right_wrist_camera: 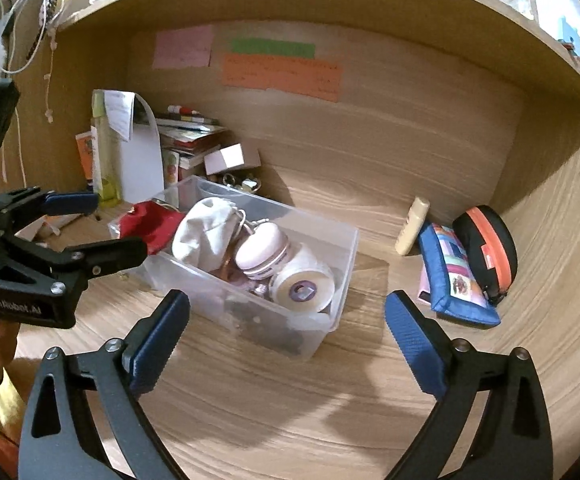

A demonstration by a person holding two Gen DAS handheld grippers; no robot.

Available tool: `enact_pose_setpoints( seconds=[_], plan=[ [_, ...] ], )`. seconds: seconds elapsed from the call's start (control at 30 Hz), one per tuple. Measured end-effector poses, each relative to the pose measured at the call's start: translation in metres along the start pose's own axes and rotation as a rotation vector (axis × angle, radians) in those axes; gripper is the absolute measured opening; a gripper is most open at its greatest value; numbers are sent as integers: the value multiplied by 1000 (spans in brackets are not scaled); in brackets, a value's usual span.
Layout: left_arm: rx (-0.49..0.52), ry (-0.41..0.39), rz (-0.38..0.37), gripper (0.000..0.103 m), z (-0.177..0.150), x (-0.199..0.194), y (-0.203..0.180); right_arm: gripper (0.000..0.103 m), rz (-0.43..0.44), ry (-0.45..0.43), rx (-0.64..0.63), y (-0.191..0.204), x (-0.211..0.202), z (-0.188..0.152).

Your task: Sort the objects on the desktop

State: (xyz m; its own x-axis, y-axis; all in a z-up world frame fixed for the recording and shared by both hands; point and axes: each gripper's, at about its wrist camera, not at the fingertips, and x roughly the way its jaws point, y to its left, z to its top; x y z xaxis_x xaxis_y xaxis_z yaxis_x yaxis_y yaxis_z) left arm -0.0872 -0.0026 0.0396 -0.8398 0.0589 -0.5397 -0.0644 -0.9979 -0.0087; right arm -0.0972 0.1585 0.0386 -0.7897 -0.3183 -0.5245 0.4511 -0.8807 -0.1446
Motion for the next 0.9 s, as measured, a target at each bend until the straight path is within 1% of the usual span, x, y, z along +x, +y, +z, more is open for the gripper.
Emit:
enact_pose_setpoints(
  seconds=[0.07,0.13,0.2,0.27,0.43,0.53,0.63,0.9],
  plan=[
    [5,-24,44,99,-5,-6,-1,98,-9,-14,15,1,-3,-3],
    [10,-48,71,101,-8,-10,-4,98,-29,-39,45,0,-7,-6],
    [13,-72,86,101,-11,-14,-6,102,-33,-58,64,0,-12,-8],
    [6,-74,97,102,-15,-14,-8,103,-31,-78,71,0,-16,-10],
    [-6,-69,93,102,-16,-14,-6,103,-15,-79,87,-1,-21,-10],
    [-22,-67,82,102,-15,-14,-4,103,-25,-71,85,-1,-19,-12],
    [-23,-61,93,102,-15,-11,-3,103,-24,-59,84,-1,-16,-14],
    [-37,-41,88,102,-17,-4,-2,103,-30,-40,90,-3,-13,-15]
  ],
)
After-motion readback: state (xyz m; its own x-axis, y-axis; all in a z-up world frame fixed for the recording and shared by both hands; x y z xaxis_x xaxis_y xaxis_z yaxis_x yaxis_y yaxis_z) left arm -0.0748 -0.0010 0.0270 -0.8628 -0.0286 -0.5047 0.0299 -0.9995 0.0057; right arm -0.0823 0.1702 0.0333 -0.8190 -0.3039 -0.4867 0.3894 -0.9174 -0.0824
